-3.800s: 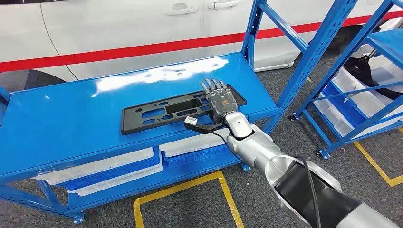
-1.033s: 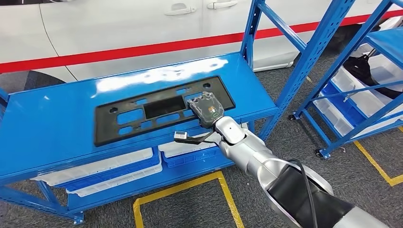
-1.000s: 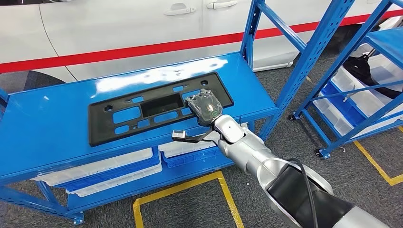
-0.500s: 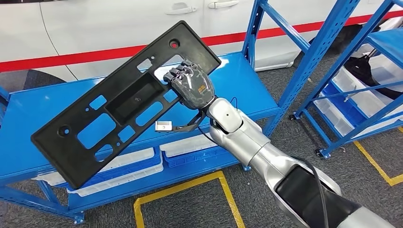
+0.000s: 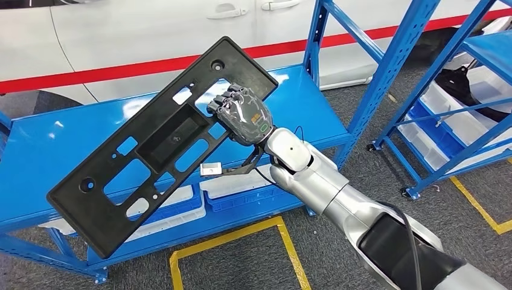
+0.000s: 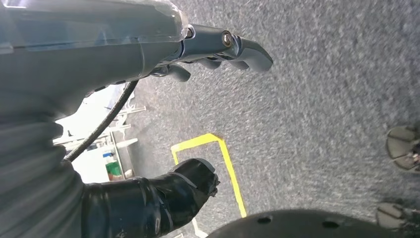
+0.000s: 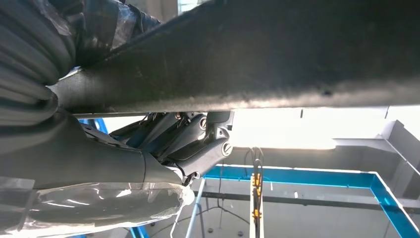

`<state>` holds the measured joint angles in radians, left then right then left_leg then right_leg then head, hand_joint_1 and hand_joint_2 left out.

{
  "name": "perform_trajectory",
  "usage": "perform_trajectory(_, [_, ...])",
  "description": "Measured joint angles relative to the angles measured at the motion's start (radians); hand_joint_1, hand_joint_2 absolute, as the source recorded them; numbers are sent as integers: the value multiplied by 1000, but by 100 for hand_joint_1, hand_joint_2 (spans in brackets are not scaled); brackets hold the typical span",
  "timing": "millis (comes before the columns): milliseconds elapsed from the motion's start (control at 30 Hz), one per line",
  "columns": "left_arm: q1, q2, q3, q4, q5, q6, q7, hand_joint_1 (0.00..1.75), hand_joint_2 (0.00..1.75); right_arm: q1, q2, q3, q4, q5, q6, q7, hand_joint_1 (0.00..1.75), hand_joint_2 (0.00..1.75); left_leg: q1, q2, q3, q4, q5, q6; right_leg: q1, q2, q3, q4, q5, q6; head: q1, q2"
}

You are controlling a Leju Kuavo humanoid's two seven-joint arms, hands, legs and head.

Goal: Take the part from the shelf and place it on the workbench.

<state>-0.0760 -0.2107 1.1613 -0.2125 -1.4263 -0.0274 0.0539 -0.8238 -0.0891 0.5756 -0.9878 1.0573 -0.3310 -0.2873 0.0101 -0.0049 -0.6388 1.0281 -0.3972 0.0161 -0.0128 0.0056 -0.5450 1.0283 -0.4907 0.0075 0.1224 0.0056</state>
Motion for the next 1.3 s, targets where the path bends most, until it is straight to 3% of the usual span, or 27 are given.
perform_trajectory(67, [1,0,0,0,0,0,2,0,175,1,-2,5,-7,-3,6,-1,175,175,2,0,-12,19,-26,-12,-4,-3,-8,-10,16,-17,0,0])
perform_trajectory(100, [1,0,0,0,0,0,2,0,175,1,-3,7,-10,-4,8,-1,175,175,3,0,-26,54,-61,-16,-6,-5,-14,-14,26,-25,0,0])
perform_trajectory(167, [1,0,0,0,-1,0,3,0,175,2,-3,10,-17,-9,12,-1,175,175,4,0,-63,172,-147,-22,-3,-7,-34,-11,39,-33,0,0])
perform_trajectory(200, [1,0,0,0,-1,0,3,0,175,3,-4,12,-19,-12,15,-1,175,175,5,0,-76,228,-175,-25,-2,-8,-46,-7,45,-34,0,0])
perform_trajectory(233, [1,1,0,0,-1,0,3,0,175,4,-4,14,-19,-14,20,-1,175,175,5,1,-76,260,-184,-27,-2,-8,-58,-3,51,-33,0,0])
perform_trajectory(267, [1,1,0,0,-1,0,3,0,175,5,-5,16,-19,-17,25,-1,175,175,6,1,-60,258,-173,-29,-2,-9,-69,2,56,-32,0,0])
perform_trajectory(333, [0,2,0,0,-1,0,3,0,175,6,-8,19,-22,-26,35,-2,175,175,8,1,17,158,-128,-29,-2,-9,-91,15,64,-26,-1,0])
perform_trajectory(400, [0,4,0,0,-2,0,2,0,175,5,-12,21,-28,-36,42,-3,175,175,5,-1,87,48,-113,-21,0,-9,-109,27,72,-16,0,0])
perform_trajectory(433, [0,4,0,0,-1,0,1,0,175,5,-13,22,-31,-40,45,-4,175,175,3,-2,100,23,-116,-17,1,-8,-114,30,77,-10,0,0])
perform_trajectory(533, [-1,4,0,0,1,1,-2,0,175,5,-20,25,-36,-51,57,-4,175,175,1,3,93,13,-102,4,1,-4,-122,31,88,9,0,0])
perform_trajectory(600, [-2,4,0,0,4,1,-3,0,175,5,-29,26,-38,-54,62,-3,175,175,4,13,80,6,-82,23,-1,-3,-141,74,39,18,0,0])
perform_trajectory(700, [-2,5,0,0,5,2,-3,0,175,6,-39,28,-41,-55,65,-2,175,175,1,32,45,7,-57,36,-3,-4,-192,245,-84,30,0,0])
perform_trajectory(733, [-2,5,0,0,5,2,-3,0,175,7,-41,29,-42,-55,66,-2,175,175,-1,39,33,8,-48,36,-3,-5,-196,287,-95,32,0,0])
perform_trajectory(767, [-2,5,0,0,5,2,-3,0,175,8,-43,29,-42,-55,66,-2,175,175,-3,47,20,10,-40,36,-3,-5,-186,300,-84,32,0,0])
perform_trajectory(800, [-2,5,1,0,5,2,-3,0,175,8,-44,30,-43,-55,66,-2,175,175,-4,54,8,12,-32,35,-2,-8,-157,279,-59,30,0,0])
perform_trajectory(833, [-3,5,1,0,5,2,-3,0,175,8,-44,30,-44,-55,67,-2,175,175,-6,62,-3,14,-25,33,-1,-17,-109,224,-32,25,0,0])
perform_trajectory(867, [-3,4,1,0,5,2,-3,0,175,6,-45,30,-48,-55,67,-2,175,175,-8,68,-11,16,-18,31,4,-37,-54,150,-23,18,0,0])
perform_trajectory(933, [-2,2,1,0,5,2,-3,0,175,3,-45,30,-55,-55,66,-1,175,175,-9,83,-15,15,-5,22,17,-73,23,32,-28,1,0,0])
perform_trajectory(967, [-2,1,1,0,5,2,-3,0,175,0,-46,30,-57,-55,67,-1,175,175,-8,92,-15,13,3,17,24,-79,33,6,-33,-6,0,0])
perform_trajectory(1033, [-3,1,1,0,5,2,-2,0,175,-3,-46,30,-58,-55,68,-1,175,175,-7,103,-15,7,13,4,24,-63,20,-9,-10,-20,1,0])
perform_trajectory(1067, [-4,2,1,0,5,2,-1,0,175,-5,-47,30,-58,-55,71,-1,175,175,-6,92,-21,12,1,-3,21,-53,12,-16,3,-27,0,0])
perform_trajectory(1100, [-3,2,2,0,6,2,1,0,175,-6,-46,30,-58,-55,73,-1,175,175,-6,72,-29,32,-30,-9,17,-46,1,-21,18,-36,0,0])
perform_trajectory(1167, [-2,3,2,0,6,1,6,0,175,-6,-45,30,-58,-56,79,0,175,175,-4,27,-55,128,-133,-16,14,-26,-28,-24,47,-47,0,0])
perform_trajectory(1200, [-1,3,3,0,6,1,8,0,175,-5,-44,31,-58,-57,81,0,175,175,-4,17,-67,194,-178,-18,14,-14,-47,-23,61,-49,-1,0])
perform_trajectory(1233, [0,3,3,0,6,1,9,0,175,-4,-43,31,-58,-60,86,0,175,175,-3,12,-73,250,-202,-18,14,-2,-66,-21,76,-48,-1,0])
perform_trajectory(1267, [1,3,3,0,6,1,9,0,175,-3,-43,32,-58,-63,91,0,175,175,-3,11,-68,283,-201,-19,13,10,-86,-18,89,-46,-1,0])
perform_trajectory(1300, [0,4,3,0,6,1,9,0,175,-2,-43,33,-58,-67,96,1,175,175,-1,9,-47,281,-179,-20,12,21,-106,-14,102,-43,-1,0])
